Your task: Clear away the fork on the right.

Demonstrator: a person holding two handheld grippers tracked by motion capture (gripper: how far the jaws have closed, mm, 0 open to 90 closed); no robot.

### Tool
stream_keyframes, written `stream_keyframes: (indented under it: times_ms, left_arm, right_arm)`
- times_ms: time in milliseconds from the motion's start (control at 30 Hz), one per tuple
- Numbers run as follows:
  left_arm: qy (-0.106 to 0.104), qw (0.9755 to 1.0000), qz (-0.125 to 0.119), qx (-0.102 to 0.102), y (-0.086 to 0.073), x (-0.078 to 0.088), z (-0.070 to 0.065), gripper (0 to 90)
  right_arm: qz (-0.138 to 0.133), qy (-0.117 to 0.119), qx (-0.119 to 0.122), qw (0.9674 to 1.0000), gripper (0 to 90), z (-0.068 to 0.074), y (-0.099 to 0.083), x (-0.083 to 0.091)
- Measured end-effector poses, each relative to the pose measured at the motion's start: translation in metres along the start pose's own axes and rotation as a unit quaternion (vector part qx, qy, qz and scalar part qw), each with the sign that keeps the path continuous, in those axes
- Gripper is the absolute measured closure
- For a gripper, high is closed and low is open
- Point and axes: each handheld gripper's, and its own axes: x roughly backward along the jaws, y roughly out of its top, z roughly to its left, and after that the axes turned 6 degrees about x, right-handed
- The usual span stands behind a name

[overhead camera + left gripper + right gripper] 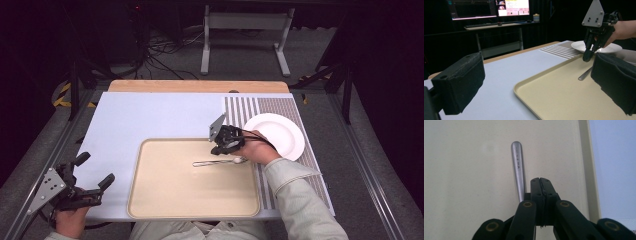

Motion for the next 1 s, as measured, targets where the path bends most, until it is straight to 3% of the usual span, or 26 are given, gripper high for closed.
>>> stream_keyframes:
  times_ms: [400, 1000]
  left_arm:
    - [-0.001, 1.0000, 0.000, 0.000, 0.000, 0.000, 0.000, 0.0]
    - [-0.001, 1.0000, 0.001, 0.000, 0.000, 0.000, 0.000, 0.0]
  right_arm:
    - [0.026, 0.008, -0.009, 0.9996, 90.0, 0.000, 0.007, -0.020]
    - [0.036, 0.023, -0.006, 0.9991, 90.0, 0.002, 0.010, -0.030]
